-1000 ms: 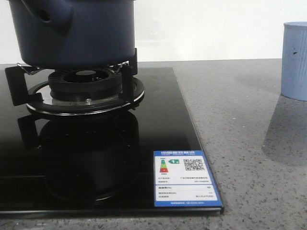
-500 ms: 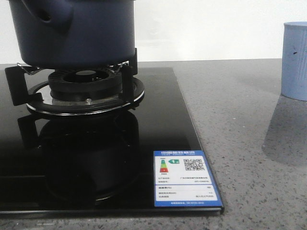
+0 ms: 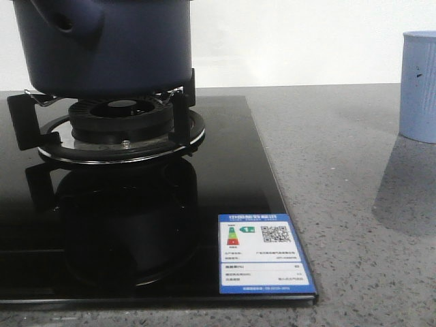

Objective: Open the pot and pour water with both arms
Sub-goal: 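Close the left gripper on the lid knob and lift the lid, then move the right gripper toward the light blue ribbed cup, then grasp the light blue cup with the right gripper and lift it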

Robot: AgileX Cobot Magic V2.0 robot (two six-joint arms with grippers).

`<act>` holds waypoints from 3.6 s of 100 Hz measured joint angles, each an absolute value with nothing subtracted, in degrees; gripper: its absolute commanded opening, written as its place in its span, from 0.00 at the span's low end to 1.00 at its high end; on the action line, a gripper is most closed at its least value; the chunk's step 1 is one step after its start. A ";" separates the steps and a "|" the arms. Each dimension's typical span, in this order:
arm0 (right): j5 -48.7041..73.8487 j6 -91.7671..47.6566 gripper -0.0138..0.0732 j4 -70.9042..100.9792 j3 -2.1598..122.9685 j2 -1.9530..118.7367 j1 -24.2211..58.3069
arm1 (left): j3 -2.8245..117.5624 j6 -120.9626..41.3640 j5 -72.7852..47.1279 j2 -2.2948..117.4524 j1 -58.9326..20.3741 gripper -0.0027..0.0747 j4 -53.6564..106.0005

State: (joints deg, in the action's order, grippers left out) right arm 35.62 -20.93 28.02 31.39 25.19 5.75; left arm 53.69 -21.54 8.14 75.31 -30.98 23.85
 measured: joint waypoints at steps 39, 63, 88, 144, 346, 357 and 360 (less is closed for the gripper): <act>35.62 -20.93 0.70 28.02 31.39 25.19 5.75 | 53.69 -21.54 8.14 75.31 -30.98 0.56 23.85; 35.62 -20.93 0.70 28.02 31.39 25.19 5.75 | 53.69 -21.54 8.36 74.81 -30.98 0.56 23.85; 35.20 -20.97 0.70 28.02 31.39 25.19 5.75 | 53.69 -21.54 8.98 70.65 -30.17 0.56 23.85; 19.62 -20.97 0.70 25.27 22.74 25.21 5.75 | 53.69 -21.54 3.48 57.42 -16.24 0.57 23.63; -19.03 -19.71 0.82 26.71 21.33 63.22 9.92 | 53.69 -21.54 0.92 53.89 -10.89 0.57 23.31; -20.19 -19.71 0.82 26.78 21.33 64.67 9.96 | 53.69 -21.54 0.92 53.89 -10.89 0.57 23.31; -20.72 -19.71 0.82 26.78 21.33 64.94 9.96 | 53.69 -21.54 0.92 53.89 -10.89 0.57 23.31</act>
